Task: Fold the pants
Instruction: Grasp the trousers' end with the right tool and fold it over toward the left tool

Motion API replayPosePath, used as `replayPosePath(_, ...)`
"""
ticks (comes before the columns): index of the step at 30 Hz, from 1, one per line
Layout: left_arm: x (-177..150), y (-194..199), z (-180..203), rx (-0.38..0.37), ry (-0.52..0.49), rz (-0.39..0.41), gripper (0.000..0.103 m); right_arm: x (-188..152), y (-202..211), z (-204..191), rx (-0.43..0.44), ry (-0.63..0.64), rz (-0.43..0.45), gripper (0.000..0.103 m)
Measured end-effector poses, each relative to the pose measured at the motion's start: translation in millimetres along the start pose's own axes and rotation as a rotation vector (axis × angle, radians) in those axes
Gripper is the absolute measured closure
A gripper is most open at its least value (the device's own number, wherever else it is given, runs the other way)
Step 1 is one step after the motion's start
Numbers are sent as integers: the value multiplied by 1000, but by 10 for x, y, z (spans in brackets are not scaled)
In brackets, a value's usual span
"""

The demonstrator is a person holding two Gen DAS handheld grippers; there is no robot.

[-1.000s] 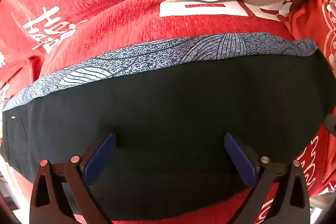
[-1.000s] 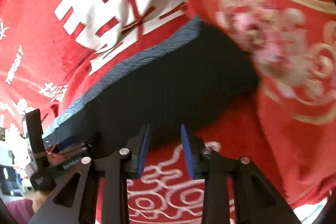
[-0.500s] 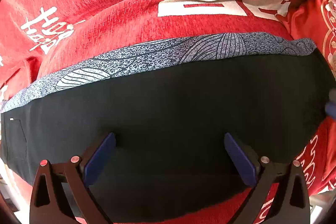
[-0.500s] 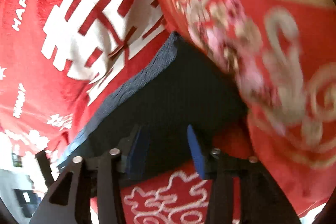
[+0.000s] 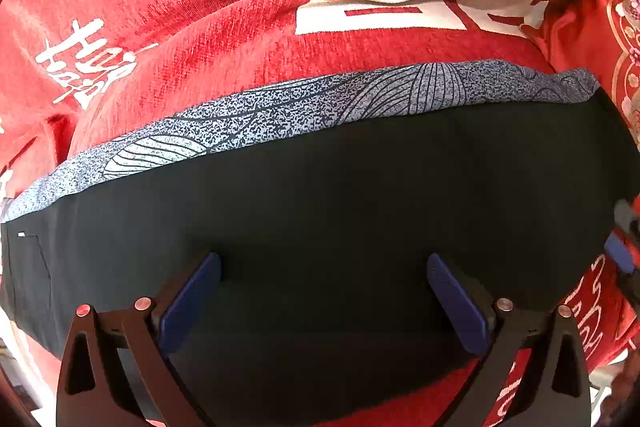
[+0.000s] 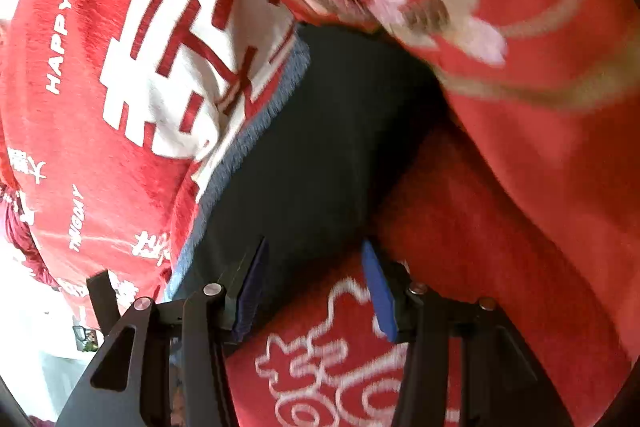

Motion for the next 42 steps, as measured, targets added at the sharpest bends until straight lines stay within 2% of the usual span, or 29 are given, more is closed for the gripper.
replayPosePath(4, -12, 6, 18, 1, 2, 13, 0, 186, -98, -31, 37, -12, 85, 50)
replayPosePath(7, -15, 11, 22, -3, 3, 16, 0, 228, -169, -111, 38, -38, 82, 48)
replayPosePath(9, -6, 20, 11, -4, 8, 7, 0, 246, -212, -132, 32, -79, 41, 58)
replayPosePath(10, 12, 46, 3, 8, 15, 9, 1, 251, -216, -125, 25, -97, 18, 78)
replayPosePath(11, 34, 85, -12, 25, 22, 20, 13, 253, -216, -125, 23, -102, 5, 86)
replayPosePath(12, 75, 139, -30, 24, 26, 38, 20, 257, -187, -140, 31, -99, 0, 88)
replayPosePath(13, 106, 186, -25, 16, 28, 50, 28, 266, -136, -189, 45, -82, -2, 88)
replayPosePath(15, 179, 270, 8, 13, 20, 80, 28, 276, -24, -316, 58, -29, 3, 88)
replayPosePath(17, 212, 242, 102, 3, -6, 78, 28, 274, 90, -498, 75, 38, 14, 88)
replayPosePath(19, 168, 98, 232, -25, -40, 35, 28, 252, 180, -678, 83, 101, 25, 88)
replayPosePath(20, 127, 11, 313, -16, -73, 16, 28, 231, 223, -782, 84, 137, 31, 88)
replayPosePath(21, 137, 31, 373, 15, -120, 75, 28, 195, 245, -897, 85, 177, 26, 88)
replayPosePath(22, 139, 33, 415, 40, -163, 95, 28, 176, 257, -965, 84, 202, 28, 88)
replayPosePath(23, 141, 39, 447, 56, -201, 106, 28, 138, 277, -1100, 75, 254, 33, 88)
replayPosePath(25, 166, 24, 431, 25, -201, 86, 28, 97, 294, -1289, 62, 327, 41, 88)
replayPosePath(28, 219, 26, 261, -88, -108, 24, 26, 31, 316, -1511, 53, 390, 47, 88)
replayPosePath(33, 138, 322, -336, -127, 21, 69, 26, -183, 273, -1939, 1, 505, 51, 88)
replayPosePath(39, -135, 575, -1290, -102, 91, 72, 26, -795, -133, -2507, -53, 660, 1, 88)
replayPosePath(40, -172, 598, -1450, -88, 102, 70, 24, -933, -236, -2583, -66, 694, -10, 87)
replayPosePath(41, -185, 604, -1615, -68, 115, 71, 17, -1137, -390, -2684, -89, 746, -20, 84)
replayPosePath(42, -228, 628, -1816, -46, 135, 80, 16, -1246, -475, -2720, -105, 776, -28, 84)
Point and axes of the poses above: each gripper's, at about its wrist camera, not at the fingertips, and y roughly against the way its jaws point, z to its right, x to its top, the point moved 7 cm from there along -y, roughly the way its jaws point, and after that the axes turned 5 degrees about -x, right-handed, at the moved point
